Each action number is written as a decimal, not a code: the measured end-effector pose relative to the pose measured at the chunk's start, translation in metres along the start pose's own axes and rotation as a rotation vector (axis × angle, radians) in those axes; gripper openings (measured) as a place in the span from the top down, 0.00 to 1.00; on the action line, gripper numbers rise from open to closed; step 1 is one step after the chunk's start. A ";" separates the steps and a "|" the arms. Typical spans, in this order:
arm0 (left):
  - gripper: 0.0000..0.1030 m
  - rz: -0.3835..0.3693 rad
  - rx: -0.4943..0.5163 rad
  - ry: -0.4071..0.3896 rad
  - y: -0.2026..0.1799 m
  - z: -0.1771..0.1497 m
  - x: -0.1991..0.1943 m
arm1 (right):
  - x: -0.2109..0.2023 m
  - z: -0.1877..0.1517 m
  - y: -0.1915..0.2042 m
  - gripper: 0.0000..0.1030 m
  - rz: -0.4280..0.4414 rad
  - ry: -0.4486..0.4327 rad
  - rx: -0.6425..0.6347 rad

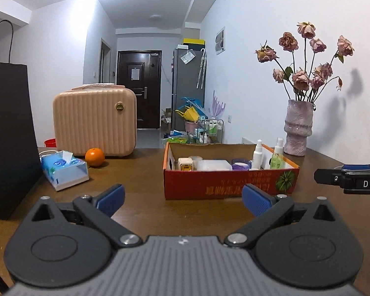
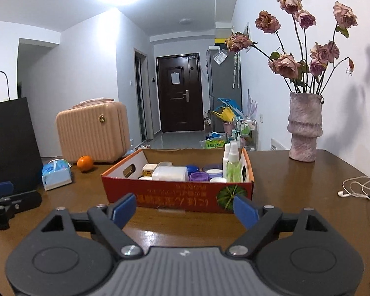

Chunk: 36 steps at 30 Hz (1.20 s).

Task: Organize rigid objects

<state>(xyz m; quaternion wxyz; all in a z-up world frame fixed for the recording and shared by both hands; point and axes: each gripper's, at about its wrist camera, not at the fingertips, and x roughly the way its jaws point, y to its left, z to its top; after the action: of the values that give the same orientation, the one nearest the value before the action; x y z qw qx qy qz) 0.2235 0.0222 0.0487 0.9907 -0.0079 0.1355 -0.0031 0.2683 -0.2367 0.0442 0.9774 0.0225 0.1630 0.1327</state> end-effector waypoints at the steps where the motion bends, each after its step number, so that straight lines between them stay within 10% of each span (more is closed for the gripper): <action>1: 0.00 0.000 0.000 0.002 0.000 -0.003 -0.004 | -0.004 -0.002 0.001 0.17 0.000 -0.002 -0.001; 23: 0.00 0.038 0.026 -0.016 -0.023 -0.074 -0.179 | -0.196 -0.096 0.067 0.03 -0.039 -0.030 -0.022; 36: 0.00 0.051 0.034 -0.022 -0.025 -0.094 -0.210 | -0.218 -0.124 0.085 0.01 -0.035 0.019 -0.049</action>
<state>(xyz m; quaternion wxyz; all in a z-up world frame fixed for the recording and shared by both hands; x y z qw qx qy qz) -0.0043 -0.0022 0.0155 0.9919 0.0125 0.1249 0.0201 0.0082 -0.2131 0.0022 0.9782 -0.0057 0.1694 0.1200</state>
